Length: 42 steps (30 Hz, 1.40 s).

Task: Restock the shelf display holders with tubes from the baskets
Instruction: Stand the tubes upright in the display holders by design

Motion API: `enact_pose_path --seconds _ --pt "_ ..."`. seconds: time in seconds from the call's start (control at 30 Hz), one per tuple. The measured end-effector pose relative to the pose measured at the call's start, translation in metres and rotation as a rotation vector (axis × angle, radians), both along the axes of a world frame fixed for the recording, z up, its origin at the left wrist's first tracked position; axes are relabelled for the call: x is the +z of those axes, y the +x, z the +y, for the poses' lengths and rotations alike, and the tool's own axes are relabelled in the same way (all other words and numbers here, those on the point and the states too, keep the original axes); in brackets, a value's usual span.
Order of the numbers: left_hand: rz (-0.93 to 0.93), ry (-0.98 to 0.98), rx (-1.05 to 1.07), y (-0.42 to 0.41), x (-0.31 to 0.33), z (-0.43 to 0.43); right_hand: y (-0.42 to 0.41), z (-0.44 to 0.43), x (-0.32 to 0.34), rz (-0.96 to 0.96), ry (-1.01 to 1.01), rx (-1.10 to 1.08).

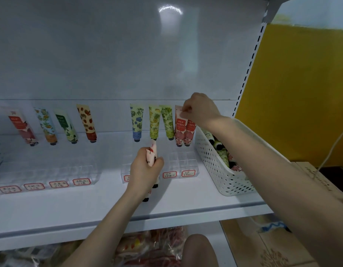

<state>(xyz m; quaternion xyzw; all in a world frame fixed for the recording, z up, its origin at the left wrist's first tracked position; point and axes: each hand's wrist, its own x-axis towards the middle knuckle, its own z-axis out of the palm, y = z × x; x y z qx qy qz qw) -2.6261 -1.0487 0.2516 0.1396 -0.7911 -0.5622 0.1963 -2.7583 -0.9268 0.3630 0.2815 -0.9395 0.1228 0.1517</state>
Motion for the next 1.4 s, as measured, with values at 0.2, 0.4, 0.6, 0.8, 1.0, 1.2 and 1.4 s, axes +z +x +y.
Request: enact_pose_path --seconds 0.2,0.4,0.6,0.8,1.0,1.2,1.4 --pt "-0.005 -0.018 -0.003 -0.001 -0.002 0.003 0.001 -0.005 -0.004 0.029 0.035 -0.010" --pt "-0.002 -0.004 0.000 -0.003 -0.002 0.000 -0.001 0.004 -0.001 -0.012 0.015 -0.019" --pt "0.001 -0.006 -0.007 -0.004 0.000 0.001 0.000 -0.001 -0.003 -0.021 -0.024 -0.001" --pt "-0.002 -0.008 -0.004 -0.004 0.000 0.002 -0.002 0.000 -0.004 -0.010 -0.036 0.007" --pt "0.001 -0.018 -0.005 -0.004 -0.001 0.002 -0.003 0.009 -0.010 -0.018 -0.143 0.056" --pt "-0.007 -0.028 0.001 -0.003 -0.002 0.003 0.004 0.039 0.000 -0.130 -0.161 -0.101" --pt "0.005 -0.024 -0.002 -0.001 0.001 0.004 0.001 0.033 -0.008 -0.245 -0.155 -0.130"
